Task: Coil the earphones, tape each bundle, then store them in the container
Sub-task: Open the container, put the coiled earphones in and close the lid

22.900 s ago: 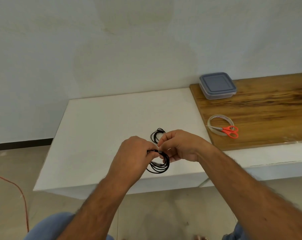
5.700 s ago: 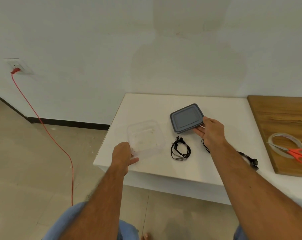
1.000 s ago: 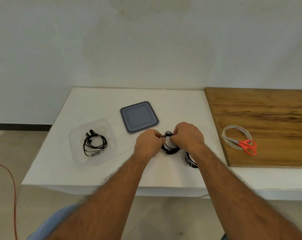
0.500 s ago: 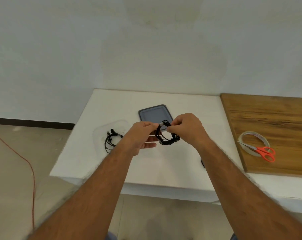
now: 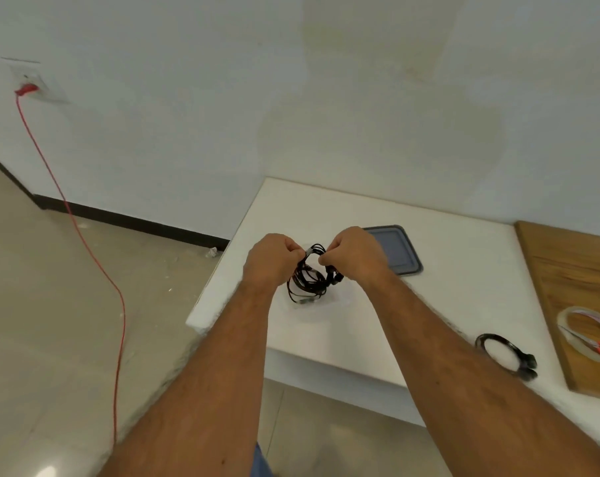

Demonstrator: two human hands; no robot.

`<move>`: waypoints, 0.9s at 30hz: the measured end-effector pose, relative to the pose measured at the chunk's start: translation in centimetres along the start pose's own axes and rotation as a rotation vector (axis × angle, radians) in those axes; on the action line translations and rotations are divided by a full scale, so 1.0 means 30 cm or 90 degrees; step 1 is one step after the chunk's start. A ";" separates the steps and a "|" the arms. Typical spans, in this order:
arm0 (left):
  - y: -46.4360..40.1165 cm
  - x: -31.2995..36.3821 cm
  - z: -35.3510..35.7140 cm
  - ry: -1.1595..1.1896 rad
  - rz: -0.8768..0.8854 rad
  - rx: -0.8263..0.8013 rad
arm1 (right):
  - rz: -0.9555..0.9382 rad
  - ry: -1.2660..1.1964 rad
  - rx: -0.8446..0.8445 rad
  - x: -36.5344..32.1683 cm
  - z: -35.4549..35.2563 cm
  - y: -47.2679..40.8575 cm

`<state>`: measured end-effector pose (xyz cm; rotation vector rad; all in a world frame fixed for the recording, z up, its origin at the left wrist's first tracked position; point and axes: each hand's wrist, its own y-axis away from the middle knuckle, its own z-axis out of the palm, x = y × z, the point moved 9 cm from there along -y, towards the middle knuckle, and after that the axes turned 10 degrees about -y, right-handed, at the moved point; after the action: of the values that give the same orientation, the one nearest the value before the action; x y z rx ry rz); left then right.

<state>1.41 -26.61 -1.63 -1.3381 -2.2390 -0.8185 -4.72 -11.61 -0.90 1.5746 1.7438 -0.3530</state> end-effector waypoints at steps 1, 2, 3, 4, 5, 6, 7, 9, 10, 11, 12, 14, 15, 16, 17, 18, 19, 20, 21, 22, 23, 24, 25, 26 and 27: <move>-0.006 -0.009 0.000 -0.035 -0.001 0.001 | 0.008 0.028 0.000 0.000 0.018 -0.007; -0.011 -0.015 0.002 -0.065 -0.004 0.003 | 0.016 0.057 0.003 0.002 0.033 -0.012; -0.015 -0.022 0.002 -0.088 -0.010 0.008 | 0.021 0.085 0.010 0.002 0.044 -0.017; -0.020 -0.027 0.001 -0.105 -0.021 0.016 | 0.022 0.109 0.019 0.000 0.050 -0.020; -0.023 -0.033 0.001 -0.124 -0.035 0.024 | 0.019 0.132 0.026 -0.005 0.055 -0.024; -0.028 -0.037 0.002 -0.147 -0.049 0.033 | 0.012 0.154 0.029 -0.011 0.061 -0.027; -0.032 -0.041 0.005 -0.168 -0.062 0.040 | 0.006 0.176 0.028 -0.015 0.067 -0.030; -0.038 -0.049 0.014 -0.198 -0.080 0.055 | 0.002 0.218 0.022 -0.017 0.081 -0.037; -0.039 -0.049 0.018 -0.205 -0.083 0.060 | 0.000 0.235 0.018 -0.017 0.086 -0.040; -0.039 -0.049 0.020 -0.209 -0.085 0.065 | -0.005 0.252 0.014 -0.018 0.092 -0.042; -0.039 -0.049 0.023 -0.212 -0.085 0.068 | -0.014 0.268 0.010 -0.021 0.097 -0.043; -0.036 -0.046 0.023 -0.219 -0.084 0.076 | -0.029 0.286 0.001 -0.027 0.102 -0.044; -0.032 -0.043 0.021 -0.224 -0.085 0.078 | -0.034 0.283 -0.005 -0.028 0.102 -0.044; -0.028 -0.040 0.019 -0.231 -0.086 0.078 | -0.039 0.270 -0.014 -0.029 0.100 -0.045; -0.025 -0.037 0.018 -0.238 -0.086 0.076 | -0.041 0.245 -0.023 -0.025 0.095 -0.048; -0.021 -0.034 0.019 -0.245 -0.086 0.073 | -0.039 0.207 -0.036 -0.019 0.086 -0.050; -0.017 -0.029 0.017 -0.250 -0.087 0.071 | -0.038 0.156 -0.048 -0.011 0.072 -0.049; -0.015 -0.025 0.017 -0.254 -0.087 0.068 | -0.037 0.095 -0.058 -0.003 0.052 -0.046; -0.014 -0.021 0.017 -0.256 -0.088 0.067 | -0.035 0.031 -0.062 0.008 0.027 -0.040; -0.013 -0.016 0.014 -0.254 -0.088 0.067 | -0.032 -0.032 -0.058 0.019 -0.005 -0.026; -0.008 -0.006 0.008 -0.250 -0.084 0.071 | -0.029 -0.086 -0.048 0.034 -0.043 -0.012; -0.003 0.008 0.001 -0.246 -0.074 0.079 | -0.029 -0.129 -0.030 0.053 -0.085 0.004; 0.003 0.032 -0.003 -0.241 -0.055 0.094 | -0.035 -0.156 -0.010 0.075 -0.131 0.022; 0.012 0.060 -0.004 -0.234 -0.031 0.111 | -0.043 -0.165 0.010 0.101 -0.179 0.039; 0.022 0.094 -0.001 -0.225 -0.002 0.127 | -0.045 -0.166 0.028 0.133 -0.226 0.056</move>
<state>0.71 -24.55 0.28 -1.4722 -2.5087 -0.3655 -5.28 -3.95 1.47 1.4283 1.6000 -0.6070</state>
